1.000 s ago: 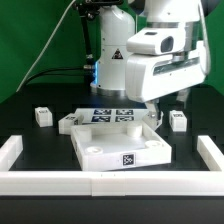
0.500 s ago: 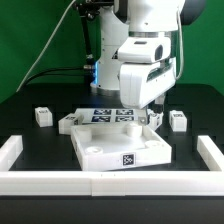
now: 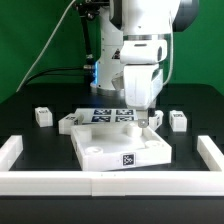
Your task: Assemble one leg
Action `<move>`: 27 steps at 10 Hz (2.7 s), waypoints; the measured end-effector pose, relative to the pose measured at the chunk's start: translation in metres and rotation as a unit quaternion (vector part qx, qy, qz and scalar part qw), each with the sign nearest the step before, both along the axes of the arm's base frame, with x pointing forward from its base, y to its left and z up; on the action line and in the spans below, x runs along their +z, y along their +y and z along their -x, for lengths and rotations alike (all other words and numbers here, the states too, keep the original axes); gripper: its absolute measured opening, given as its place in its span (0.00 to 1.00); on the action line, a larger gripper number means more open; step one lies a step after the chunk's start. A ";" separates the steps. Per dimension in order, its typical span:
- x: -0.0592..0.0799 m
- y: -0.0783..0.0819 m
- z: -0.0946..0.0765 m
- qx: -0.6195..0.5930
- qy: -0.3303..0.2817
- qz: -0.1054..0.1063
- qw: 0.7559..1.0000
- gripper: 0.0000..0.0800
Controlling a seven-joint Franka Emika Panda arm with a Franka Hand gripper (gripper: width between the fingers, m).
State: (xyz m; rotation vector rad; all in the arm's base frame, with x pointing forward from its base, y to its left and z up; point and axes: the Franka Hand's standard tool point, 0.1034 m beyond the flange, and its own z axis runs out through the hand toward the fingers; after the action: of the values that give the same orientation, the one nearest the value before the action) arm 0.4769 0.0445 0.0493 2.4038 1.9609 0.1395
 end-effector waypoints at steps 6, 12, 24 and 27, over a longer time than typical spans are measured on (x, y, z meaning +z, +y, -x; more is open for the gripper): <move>-0.011 -0.016 0.019 0.147 0.010 0.038 0.988 0.81; -0.018 -0.037 0.027 0.180 0.014 0.039 0.983 0.81; -0.042 -0.051 0.042 0.184 0.040 0.032 0.982 0.55; -0.043 -0.051 0.043 0.184 0.041 0.031 0.982 0.09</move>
Offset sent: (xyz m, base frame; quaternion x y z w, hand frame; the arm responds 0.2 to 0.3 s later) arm 0.0018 -0.0266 -0.0165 0.0132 -0.1096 -0.2379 0.9650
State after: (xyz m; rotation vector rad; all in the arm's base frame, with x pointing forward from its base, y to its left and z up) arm 0.4342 -0.0070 0.0067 2.0155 2.3880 -0.0119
